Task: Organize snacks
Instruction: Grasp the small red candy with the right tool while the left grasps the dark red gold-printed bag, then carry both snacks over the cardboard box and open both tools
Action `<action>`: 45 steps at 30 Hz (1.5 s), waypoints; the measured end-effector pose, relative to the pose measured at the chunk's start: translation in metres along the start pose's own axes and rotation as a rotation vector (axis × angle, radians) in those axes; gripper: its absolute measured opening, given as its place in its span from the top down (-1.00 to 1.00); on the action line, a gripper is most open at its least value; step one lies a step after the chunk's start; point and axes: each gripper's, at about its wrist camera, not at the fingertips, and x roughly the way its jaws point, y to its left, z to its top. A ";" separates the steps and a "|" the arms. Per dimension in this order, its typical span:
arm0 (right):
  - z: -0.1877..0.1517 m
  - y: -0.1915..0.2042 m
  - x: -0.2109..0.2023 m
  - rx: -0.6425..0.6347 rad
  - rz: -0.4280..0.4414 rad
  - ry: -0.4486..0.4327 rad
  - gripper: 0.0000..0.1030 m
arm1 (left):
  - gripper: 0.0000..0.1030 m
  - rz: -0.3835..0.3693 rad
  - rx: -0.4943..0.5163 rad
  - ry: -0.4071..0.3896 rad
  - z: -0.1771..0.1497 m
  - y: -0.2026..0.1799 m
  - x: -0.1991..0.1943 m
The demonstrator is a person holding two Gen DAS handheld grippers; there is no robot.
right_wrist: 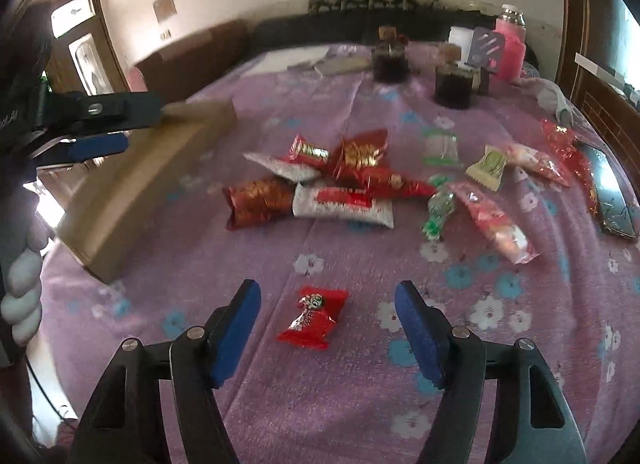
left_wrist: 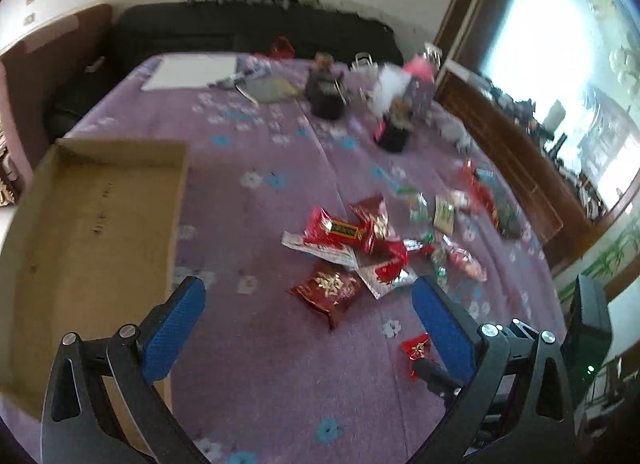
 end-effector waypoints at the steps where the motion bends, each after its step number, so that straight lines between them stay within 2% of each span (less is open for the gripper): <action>1: 0.000 -0.002 0.005 0.008 0.012 0.015 -0.13 | -0.95 0.000 0.010 0.015 0.002 -0.004 0.007; 2: 0.000 -0.002 0.011 0.015 0.018 0.031 0.01 | -0.91 0.000 0.021 0.030 0.007 -0.007 0.013; 6: 0.000 -0.002 0.017 0.017 0.025 0.046 0.27 | -0.89 0.024 0.091 0.074 0.004 -0.018 0.038; 7: -0.001 -0.002 0.017 0.017 0.031 0.052 0.55 | -0.89 0.039 0.109 0.075 0.003 -0.019 0.042; 13: -0.005 -0.015 0.013 0.063 0.052 0.057 0.56 | -0.89 0.117 0.228 0.047 -0.006 -0.029 0.058; 22: -0.005 -0.018 0.011 0.069 0.057 0.057 0.56 | -0.89 0.124 0.305 0.089 -0.009 -0.040 0.082; 23: -0.005 -0.018 0.011 0.069 0.057 0.057 0.56 | -0.77 0.124 0.300 0.098 -0.009 -0.040 0.083; 24: -0.005 -0.018 0.011 0.069 0.056 0.057 0.56 | -0.53 0.115 0.282 0.117 -0.008 -0.038 0.086; 25: -0.005 -0.018 0.011 0.069 0.056 0.055 0.56 | 0.04 0.099 0.269 0.143 -0.008 -0.037 0.089; 26: -0.006 -0.018 0.010 0.069 0.055 0.055 0.56 | 0.11 0.109 0.257 0.138 -0.008 -0.036 0.086; 28: -0.007 -0.019 0.009 0.073 0.054 0.050 0.56 | 0.14 0.112 0.223 0.155 -0.007 -0.033 0.084; 31: -0.009 -0.020 0.003 0.082 0.062 0.034 0.57 | 0.14 0.094 0.179 0.140 -0.010 -0.029 0.072; 37: -0.009 -0.018 -0.012 0.091 0.105 0.005 0.57 | 0.13 0.000 0.098 0.103 -0.015 -0.020 0.028; 45: 0.005 0.009 -0.028 0.045 0.149 -0.018 0.57 | 0.13 -0.039 0.029 0.025 -0.012 0.012 -0.034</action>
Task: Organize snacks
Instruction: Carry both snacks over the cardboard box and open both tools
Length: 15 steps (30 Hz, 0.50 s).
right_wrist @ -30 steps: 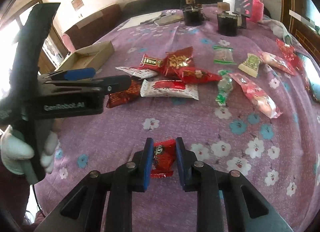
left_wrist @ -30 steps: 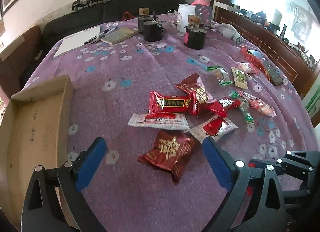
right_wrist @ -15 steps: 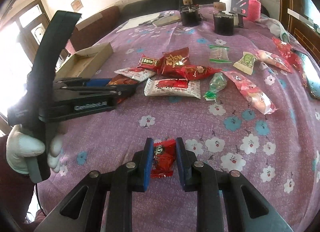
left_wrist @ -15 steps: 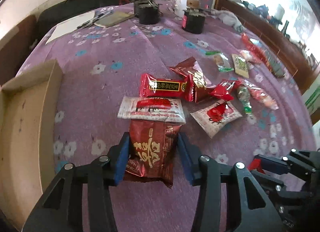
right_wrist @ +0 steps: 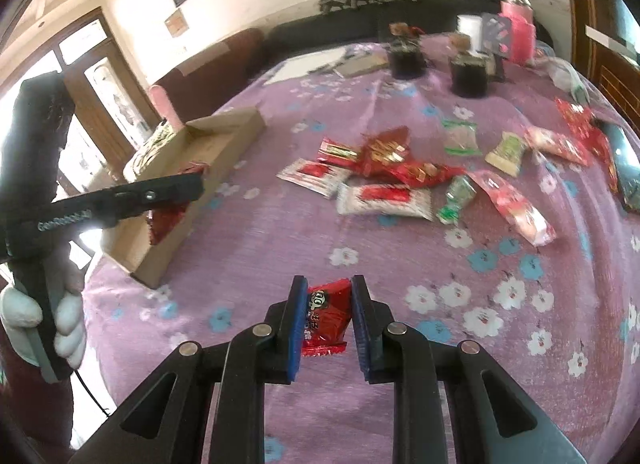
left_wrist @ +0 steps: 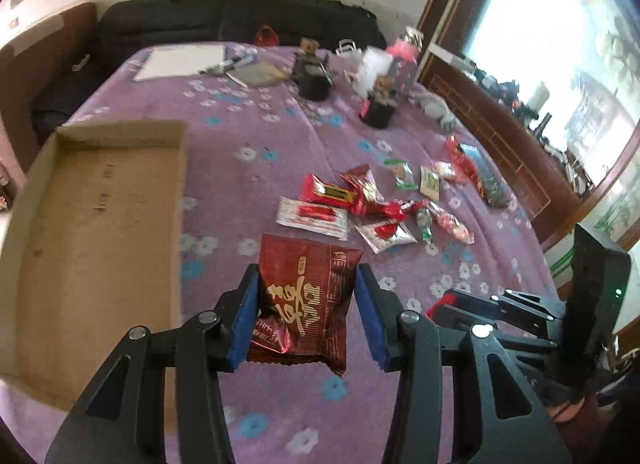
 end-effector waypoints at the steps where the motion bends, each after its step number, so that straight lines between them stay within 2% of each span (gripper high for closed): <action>1: 0.005 0.006 -0.001 -0.009 0.014 0.001 0.57 | 0.13 0.004 -0.011 -0.006 0.002 0.008 -0.008; 5: 0.038 0.032 -0.001 -0.036 0.095 0.000 0.57 | 0.13 0.039 -0.053 -0.024 0.019 0.043 -0.031; 9: 0.090 0.066 0.008 -0.050 0.201 -0.014 0.58 | 0.13 0.128 -0.074 -0.053 0.050 0.083 -0.042; 12: 0.128 0.091 0.034 -0.031 0.266 -0.009 0.58 | 0.13 0.099 -0.182 -0.058 0.071 0.123 -0.031; 15: 0.157 0.111 0.079 0.012 0.305 0.038 0.58 | 0.13 0.074 -0.296 -0.068 0.079 0.160 -0.008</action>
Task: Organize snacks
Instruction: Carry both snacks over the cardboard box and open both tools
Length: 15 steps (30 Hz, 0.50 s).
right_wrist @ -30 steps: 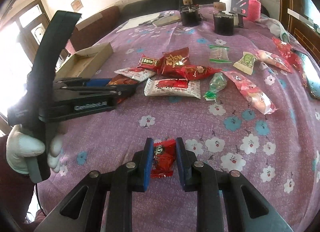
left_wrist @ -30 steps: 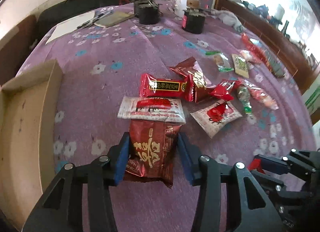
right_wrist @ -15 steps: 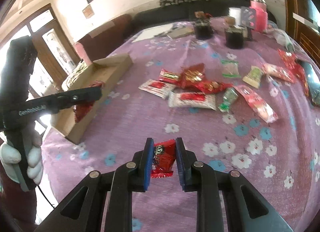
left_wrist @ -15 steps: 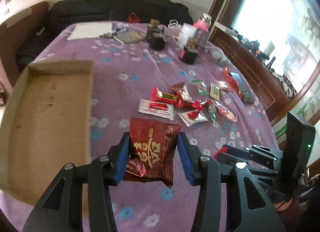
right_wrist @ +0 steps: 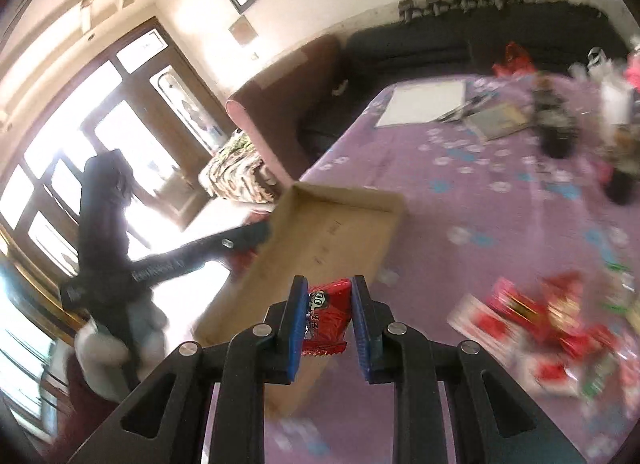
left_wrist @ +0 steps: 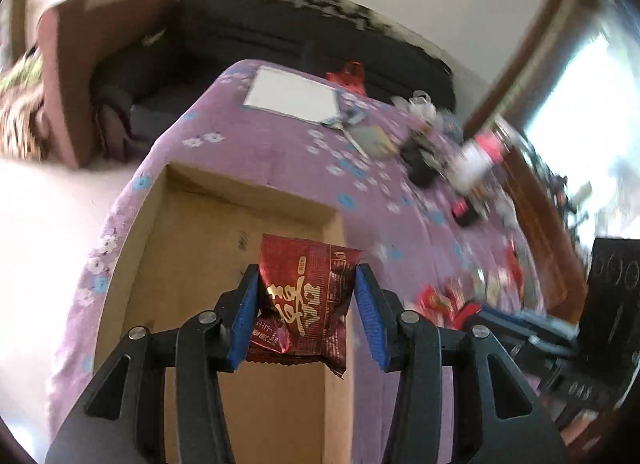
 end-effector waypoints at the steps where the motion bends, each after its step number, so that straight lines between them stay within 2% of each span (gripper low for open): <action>1: 0.007 0.001 0.016 0.007 -0.002 0.013 0.58 | 0.13 -0.004 -0.031 0.004 0.002 0.009 0.009; 4: 0.018 0.002 0.060 0.000 -0.045 0.052 0.58 | 0.13 -0.018 -0.110 0.019 0.008 0.034 0.037; 8: 0.025 -0.001 0.108 -0.017 -0.107 0.098 0.58 | 0.12 -0.021 -0.166 0.031 0.012 0.055 0.062; 15: 0.024 -0.009 0.146 -0.036 -0.158 0.130 0.57 | 0.12 0.003 -0.181 0.060 0.013 0.065 0.086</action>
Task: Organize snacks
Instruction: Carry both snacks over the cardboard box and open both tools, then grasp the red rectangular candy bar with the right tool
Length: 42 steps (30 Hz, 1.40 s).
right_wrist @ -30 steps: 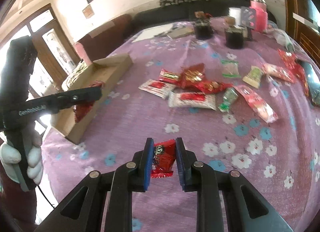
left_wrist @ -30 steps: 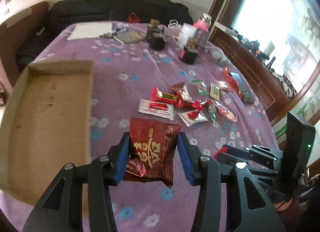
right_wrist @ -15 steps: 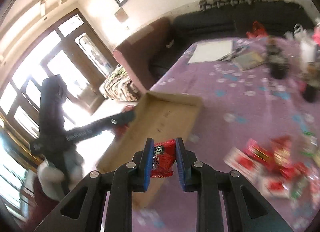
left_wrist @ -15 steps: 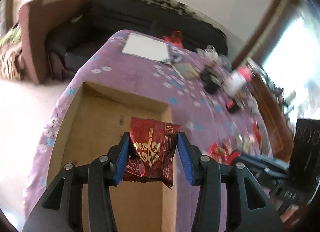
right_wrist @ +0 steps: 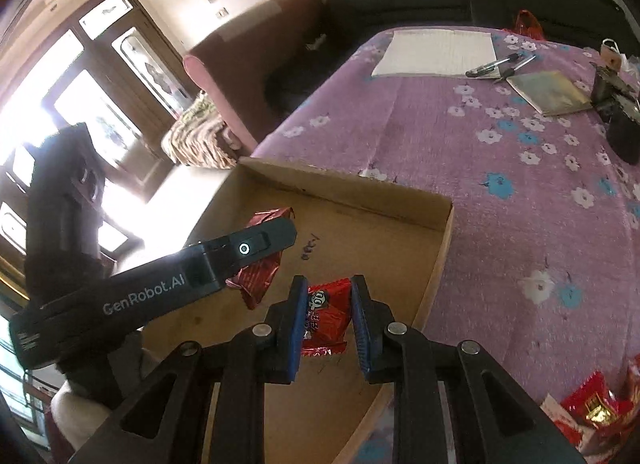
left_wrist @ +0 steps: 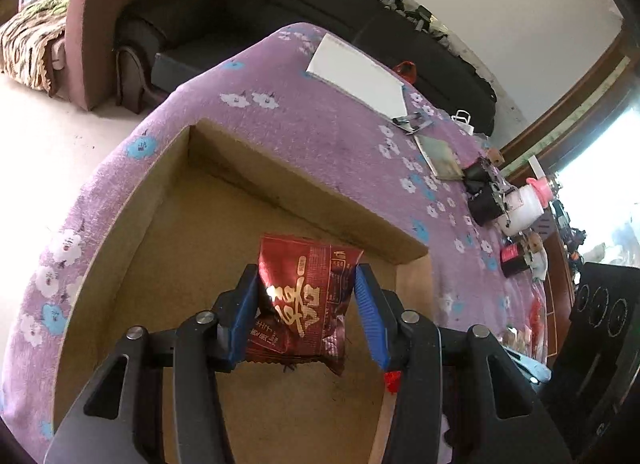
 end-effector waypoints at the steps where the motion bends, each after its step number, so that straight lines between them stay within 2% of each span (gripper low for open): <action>1: 0.001 -0.001 0.003 0.000 -0.006 0.003 0.57 | 0.12 0.000 -0.010 0.002 0.000 0.002 0.003; 6: 0.003 0.001 0.007 -0.007 -0.046 -0.015 0.42 | 0.08 0.018 -0.016 0.009 -0.001 0.003 0.007; 8: 0.004 0.000 0.002 -0.006 -0.055 -0.039 0.11 | 0.08 0.032 -0.006 -0.013 0.000 0.001 0.000; 14: 0.000 -0.015 -0.044 0.032 -0.048 -0.114 0.09 | 0.08 0.062 0.000 -0.072 -0.005 -0.008 -0.034; 17: -0.011 -0.031 -0.076 0.051 -0.052 -0.153 0.09 | 0.07 0.074 0.022 -0.108 -0.017 -0.020 -0.059; 20: -0.030 -0.055 -0.108 0.085 -0.059 -0.177 0.09 | -0.12 0.029 0.027 -0.111 -0.038 -0.035 -0.081; 23: -0.053 -0.085 -0.135 0.112 -0.094 -0.187 0.08 | -0.13 -0.056 0.047 -0.105 -0.064 -0.054 -0.099; 26: -0.076 -0.114 -0.149 0.136 -0.135 -0.168 -0.07 | -0.20 -0.111 0.080 -0.103 -0.093 -0.075 -0.112; 28: -0.089 -0.131 -0.153 0.159 -0.169 -0.147 -0.07 | -0.23 -0.129 0.103 -0.107 -0.108 -0.087 -0.115; 32: -0.100 -0.155 -0.154 0.219 -0.179 -0.139 -0.07 | -0.23 -0.122 0.144 -0.092 -0.131 -0.106 -0.112; 35: -0.096 -0.162 -0.150 0.212 -0.202 -0.148 -0.07 | -0.23 -0.116 0.163 -0.089 -0.142 -0.113 -0.112; 38: -0.083 -0.163 -0.136 0.191 -0.274 -0.158 -0.07 | -0.23 -0.110 0.153 -0.077 -0.149 -0.114 -0.111; 42: -0.074 -0.165 -0.109 0.178 -0.295 -0.089 0.01 | -0.23 -0.099 0.142 -0.084 -0.154 -0.111 -0.115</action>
